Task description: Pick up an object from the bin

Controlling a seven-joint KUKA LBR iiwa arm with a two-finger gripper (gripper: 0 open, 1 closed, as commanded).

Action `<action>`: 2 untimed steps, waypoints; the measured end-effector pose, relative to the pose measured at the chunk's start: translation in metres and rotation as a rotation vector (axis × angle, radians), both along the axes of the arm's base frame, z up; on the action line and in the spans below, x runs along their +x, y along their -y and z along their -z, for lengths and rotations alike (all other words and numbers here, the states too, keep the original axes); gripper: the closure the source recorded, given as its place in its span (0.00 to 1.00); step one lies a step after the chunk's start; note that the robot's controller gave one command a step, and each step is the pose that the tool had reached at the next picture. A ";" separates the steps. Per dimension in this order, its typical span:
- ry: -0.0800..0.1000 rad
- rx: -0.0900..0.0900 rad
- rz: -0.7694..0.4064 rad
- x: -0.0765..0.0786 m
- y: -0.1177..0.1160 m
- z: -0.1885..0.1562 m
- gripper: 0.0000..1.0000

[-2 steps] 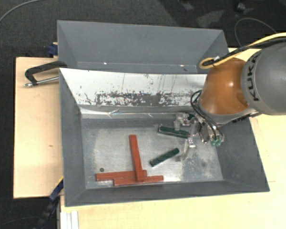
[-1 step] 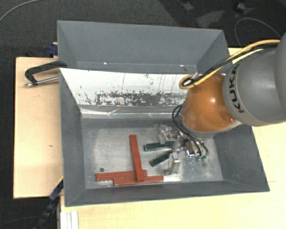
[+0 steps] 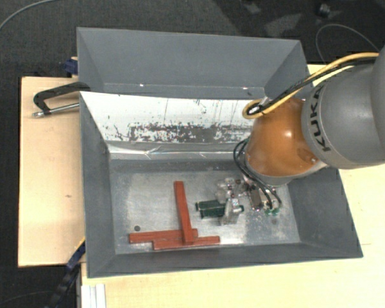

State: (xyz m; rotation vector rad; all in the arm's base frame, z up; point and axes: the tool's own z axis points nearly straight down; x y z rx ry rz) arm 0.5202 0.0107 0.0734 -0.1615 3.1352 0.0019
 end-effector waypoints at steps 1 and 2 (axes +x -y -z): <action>0.013 -0.001 -0.048 -0.001 0.014 -0.158 1.00; 0.004 -0.001 -0.049 -0.003 0.014 -0.154 0.00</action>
Offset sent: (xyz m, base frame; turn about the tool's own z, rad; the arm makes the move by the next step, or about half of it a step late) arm -0.0045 -0.0146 0.1528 -0.0491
